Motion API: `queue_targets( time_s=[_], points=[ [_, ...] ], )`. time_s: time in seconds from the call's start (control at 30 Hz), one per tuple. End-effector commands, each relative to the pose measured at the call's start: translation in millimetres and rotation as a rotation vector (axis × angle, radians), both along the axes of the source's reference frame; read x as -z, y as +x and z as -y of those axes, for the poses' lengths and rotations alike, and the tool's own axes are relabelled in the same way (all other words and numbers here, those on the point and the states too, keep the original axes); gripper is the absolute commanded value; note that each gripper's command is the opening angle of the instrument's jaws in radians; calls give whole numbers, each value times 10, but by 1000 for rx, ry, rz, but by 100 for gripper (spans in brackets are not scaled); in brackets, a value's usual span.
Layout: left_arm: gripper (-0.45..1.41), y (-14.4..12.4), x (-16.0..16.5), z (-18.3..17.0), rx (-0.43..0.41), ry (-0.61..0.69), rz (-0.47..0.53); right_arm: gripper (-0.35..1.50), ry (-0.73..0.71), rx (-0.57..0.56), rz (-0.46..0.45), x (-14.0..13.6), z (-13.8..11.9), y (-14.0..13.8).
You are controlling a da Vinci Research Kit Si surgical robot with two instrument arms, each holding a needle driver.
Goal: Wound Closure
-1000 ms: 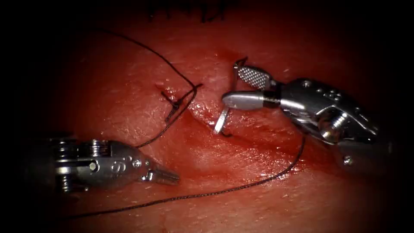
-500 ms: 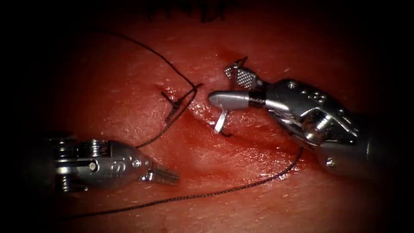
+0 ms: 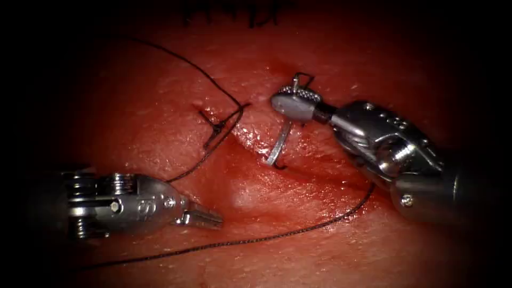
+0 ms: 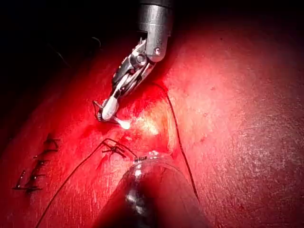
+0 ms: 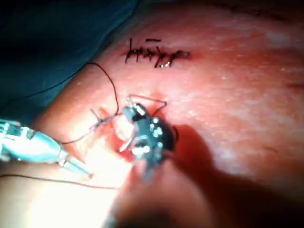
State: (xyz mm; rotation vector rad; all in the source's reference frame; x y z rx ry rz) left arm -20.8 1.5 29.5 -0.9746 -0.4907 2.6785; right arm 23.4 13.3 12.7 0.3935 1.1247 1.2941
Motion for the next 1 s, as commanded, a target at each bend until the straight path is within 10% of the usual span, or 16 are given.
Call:
queue_targets(
  time_s=[0.03, 0.4, 1.0],
  points=[
    [-43, -6, -6, 1, -2, 1, 2, -35, 41, -16, -13, -5, 4, 6],
    [-45, -7, -6, 1, -1, 1, 1, -35, 345, -88, -251, -8, 18, 19],
    [-45, -7, -6, 1, -2, 1, 2, -35, 604, -198, -369, 30, 39, 45]
  ],
)
